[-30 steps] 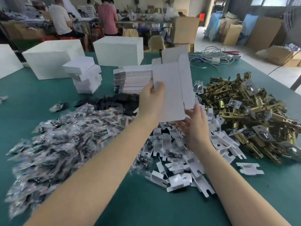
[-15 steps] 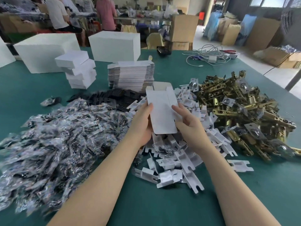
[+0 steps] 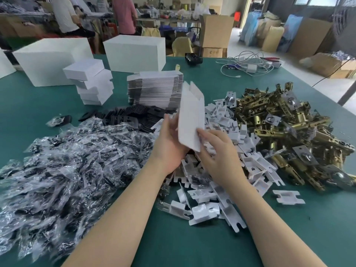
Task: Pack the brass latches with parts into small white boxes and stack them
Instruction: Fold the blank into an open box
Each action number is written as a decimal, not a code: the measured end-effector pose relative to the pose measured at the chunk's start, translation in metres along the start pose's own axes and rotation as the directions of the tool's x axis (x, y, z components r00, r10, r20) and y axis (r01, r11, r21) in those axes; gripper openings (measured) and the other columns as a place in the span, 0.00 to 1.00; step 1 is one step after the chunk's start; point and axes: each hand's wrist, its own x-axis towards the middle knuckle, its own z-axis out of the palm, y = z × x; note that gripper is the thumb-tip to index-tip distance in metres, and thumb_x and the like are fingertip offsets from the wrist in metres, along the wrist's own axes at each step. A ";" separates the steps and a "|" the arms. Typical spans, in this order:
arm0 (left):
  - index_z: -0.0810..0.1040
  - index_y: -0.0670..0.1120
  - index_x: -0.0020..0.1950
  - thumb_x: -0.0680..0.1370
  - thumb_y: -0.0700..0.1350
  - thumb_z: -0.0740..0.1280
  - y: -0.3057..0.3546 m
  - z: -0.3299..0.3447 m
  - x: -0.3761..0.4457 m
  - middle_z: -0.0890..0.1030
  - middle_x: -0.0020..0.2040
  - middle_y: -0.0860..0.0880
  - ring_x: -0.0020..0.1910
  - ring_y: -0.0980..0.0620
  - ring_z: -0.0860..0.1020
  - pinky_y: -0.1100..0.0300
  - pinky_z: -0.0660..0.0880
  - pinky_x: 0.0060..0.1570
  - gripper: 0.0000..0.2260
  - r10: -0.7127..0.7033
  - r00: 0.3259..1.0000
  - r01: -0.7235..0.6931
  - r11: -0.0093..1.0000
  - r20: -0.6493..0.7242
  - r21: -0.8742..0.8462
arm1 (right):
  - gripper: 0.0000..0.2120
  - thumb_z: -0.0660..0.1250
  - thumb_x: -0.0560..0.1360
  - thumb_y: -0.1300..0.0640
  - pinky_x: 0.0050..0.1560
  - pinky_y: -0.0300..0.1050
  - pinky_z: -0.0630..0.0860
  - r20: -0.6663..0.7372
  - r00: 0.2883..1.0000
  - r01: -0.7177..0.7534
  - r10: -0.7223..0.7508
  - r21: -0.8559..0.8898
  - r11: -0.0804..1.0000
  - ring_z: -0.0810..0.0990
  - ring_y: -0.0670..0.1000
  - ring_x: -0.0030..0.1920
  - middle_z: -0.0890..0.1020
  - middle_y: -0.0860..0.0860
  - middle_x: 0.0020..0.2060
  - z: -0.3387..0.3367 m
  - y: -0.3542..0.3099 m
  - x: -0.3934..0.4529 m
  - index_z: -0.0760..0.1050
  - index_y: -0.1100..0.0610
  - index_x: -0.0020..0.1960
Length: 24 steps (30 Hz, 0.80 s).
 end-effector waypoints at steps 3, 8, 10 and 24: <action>0.80 0.58 0.65 0.76 0.48 0.70 -0.002 0.006 -0.003 0.84 0.55 0.53 0.43 0.54 0.80 0.60 0.76 0.41 0.17 0.012 0.994 -0.027 0.989 0.107 0.145 | 0.10 0.64 0.79 0.58 0.47 0.26 0.69 -0.015 0.999 0.048 -0.048 0.040 0.998 0.75 0.36 0.46 0.77 0.33 0.47 0.001 -0.008 0.002 0.76 0.46 0.57; 0.78 0.60 0.64 0.68 0.37 0.74 -0.009 0.008 -0.007 0.78 0.66 0.56 0.58 0.55 0.82 0.58 0.81 0.51 0.28 0.223 0.975 -0.208 0.940 -0.024 0.269 | 0.17 0.65 0.78 0.63 0.37 0.31 0.74 0.012 0.981 -0.189 0.194 0.284 0.940 0.78 0.35 0.38 0.82 0.37 0.42 0.000 -0.005 -0.001 0.72 0.39 0.45; 0.72 0.57 0.70 0.71 0.32 0.73 -0.009 0.006 -0.007 0.75 0.67 0.58 0.64 0.55 0.78 0.53 0.79 0.60 0.33 0.278 0.957 -0.242 0.923 -0.085 0.300 | 0.20 0.60 0.79 0.66 0.32 0.37 0.72 -0.043 0.955 -0.254 0.295 0.396 0.882 0.76 0.40 0.32 0.83 0.43 0.40 -0.004 -0.005 0.001 0.74 0.39 0.47; 0.49 0.49 0.81 0.78 0.38 0.69 -0.025 0.015 -0.015 0.62 0.71 0.58 0.64 0.76 0.64 0.75 0.67 0.63 0.39 0.423 0.906 -0.224 0.516 -0.018 0.827 | 0.26 0.74 0.74 0.57 0.38 0.41 0.82 0.038 0.861 -0.429 0.508 0.590 0.684 0.85 0.51 0.49 0.84 0.50 0.55 -0.010 -0.001 0.004 0.69 0.47 0.68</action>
